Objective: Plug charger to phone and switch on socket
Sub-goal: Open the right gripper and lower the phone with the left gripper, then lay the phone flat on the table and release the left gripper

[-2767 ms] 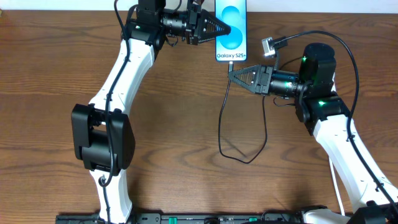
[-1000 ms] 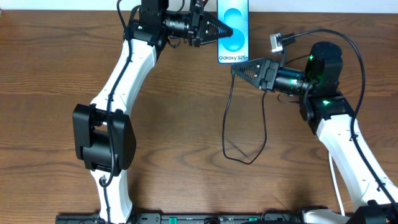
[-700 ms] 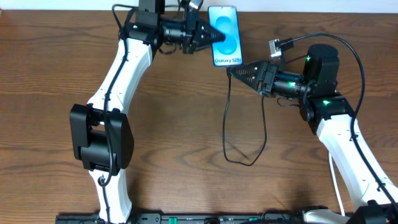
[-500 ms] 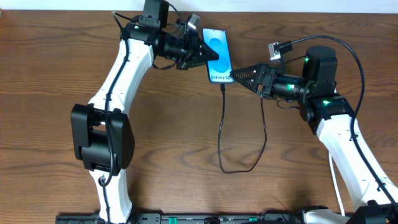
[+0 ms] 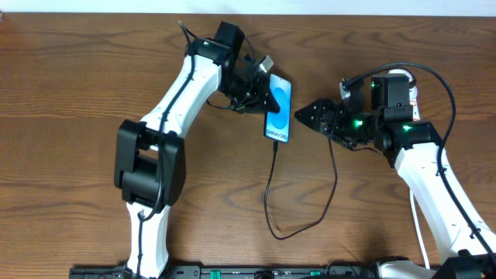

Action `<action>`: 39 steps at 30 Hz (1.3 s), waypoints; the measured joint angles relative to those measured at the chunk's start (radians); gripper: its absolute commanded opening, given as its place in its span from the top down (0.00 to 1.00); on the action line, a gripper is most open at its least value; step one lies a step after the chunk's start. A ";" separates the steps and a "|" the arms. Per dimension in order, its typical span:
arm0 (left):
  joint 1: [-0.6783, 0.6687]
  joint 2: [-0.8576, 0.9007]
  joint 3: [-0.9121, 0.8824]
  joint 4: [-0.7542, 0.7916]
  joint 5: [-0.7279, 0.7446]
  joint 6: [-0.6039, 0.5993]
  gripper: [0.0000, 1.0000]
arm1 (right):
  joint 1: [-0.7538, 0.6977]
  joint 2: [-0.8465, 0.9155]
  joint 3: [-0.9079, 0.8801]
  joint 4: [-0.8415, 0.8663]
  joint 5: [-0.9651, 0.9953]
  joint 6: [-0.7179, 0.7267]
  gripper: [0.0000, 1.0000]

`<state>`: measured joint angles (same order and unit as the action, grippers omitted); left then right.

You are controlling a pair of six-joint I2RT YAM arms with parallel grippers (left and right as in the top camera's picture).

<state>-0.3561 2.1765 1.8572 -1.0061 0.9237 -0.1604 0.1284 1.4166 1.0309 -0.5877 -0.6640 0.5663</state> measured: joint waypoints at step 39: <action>-0.026 0.185 0.000 0.058 -0.114 0.003 0.93 | -0.029 0.000 0.000 -0.085 0.187 -0.034 0.01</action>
<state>-0.3824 2.3619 1.8572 -0.9478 0.8093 -0.1570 0.0994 1.4166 1.0309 -0.6731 -0.4770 0.5323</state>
